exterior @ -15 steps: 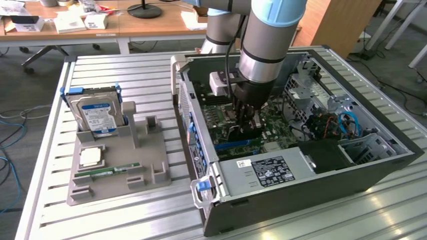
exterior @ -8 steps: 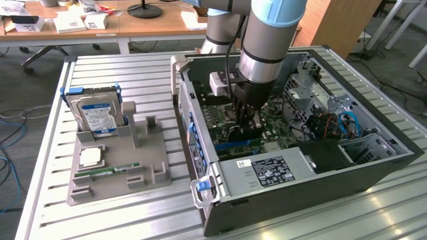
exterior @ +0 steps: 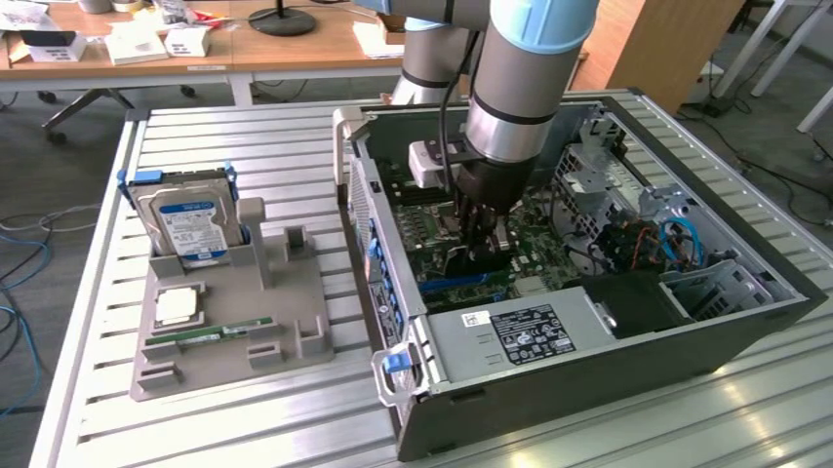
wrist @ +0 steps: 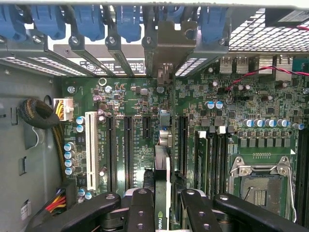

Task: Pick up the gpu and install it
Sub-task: 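Insert the gpu into the slot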

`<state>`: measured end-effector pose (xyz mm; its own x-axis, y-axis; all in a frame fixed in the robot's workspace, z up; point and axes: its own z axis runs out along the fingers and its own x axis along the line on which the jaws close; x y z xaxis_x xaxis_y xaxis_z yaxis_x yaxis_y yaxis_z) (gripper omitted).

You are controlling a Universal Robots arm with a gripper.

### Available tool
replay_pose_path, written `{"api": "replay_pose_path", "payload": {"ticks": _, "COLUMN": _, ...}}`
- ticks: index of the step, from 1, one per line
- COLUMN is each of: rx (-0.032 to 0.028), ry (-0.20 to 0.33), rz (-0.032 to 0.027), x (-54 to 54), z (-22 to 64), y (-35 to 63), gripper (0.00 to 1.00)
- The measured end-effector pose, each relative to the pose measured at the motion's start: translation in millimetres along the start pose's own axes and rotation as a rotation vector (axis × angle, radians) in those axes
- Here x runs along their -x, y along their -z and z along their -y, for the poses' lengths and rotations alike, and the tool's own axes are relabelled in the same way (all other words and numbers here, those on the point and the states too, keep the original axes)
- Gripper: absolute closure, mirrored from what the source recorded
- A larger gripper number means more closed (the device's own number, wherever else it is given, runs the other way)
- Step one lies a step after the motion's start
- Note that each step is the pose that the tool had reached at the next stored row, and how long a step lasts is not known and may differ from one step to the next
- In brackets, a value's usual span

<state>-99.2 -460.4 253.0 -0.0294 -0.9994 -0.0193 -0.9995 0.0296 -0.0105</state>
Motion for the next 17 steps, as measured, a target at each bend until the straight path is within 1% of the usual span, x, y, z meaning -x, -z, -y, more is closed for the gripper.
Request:
{"api": "replay_pose_path", "payload": {"ticks": 5, "rx": -0.0001, "ry": -0.001, "rz": -0.0027, "x": 0.0, "z": 0.0, "y": -0.1, "gripper": 0.74}}
{"api": "replay_pose_path", "payload": {"ticks": 8, "rx": -0.0002, "ry": -0.001, "rz": -0.0065, "x": -0.2, "z": 0.0, "y": 0.0, "gripper": 0.74}}
{"api": "replay_pose_path", "payload": {"ticks": 11, "rx": -0.0002, "ry": -0.001, "rz": -0.0073, "x": -0.2, "z": 0.0, "y": 0.0, "gripper": 0.74}}
{"api": "replay_pose_path", "payload": {"ticks": 17, "rx": -0.0003, "ry": -0.001, "rz": -0.0125, "x": -0.2, "z": 0.0, "y": -2.4, "gripper": 0.74}}
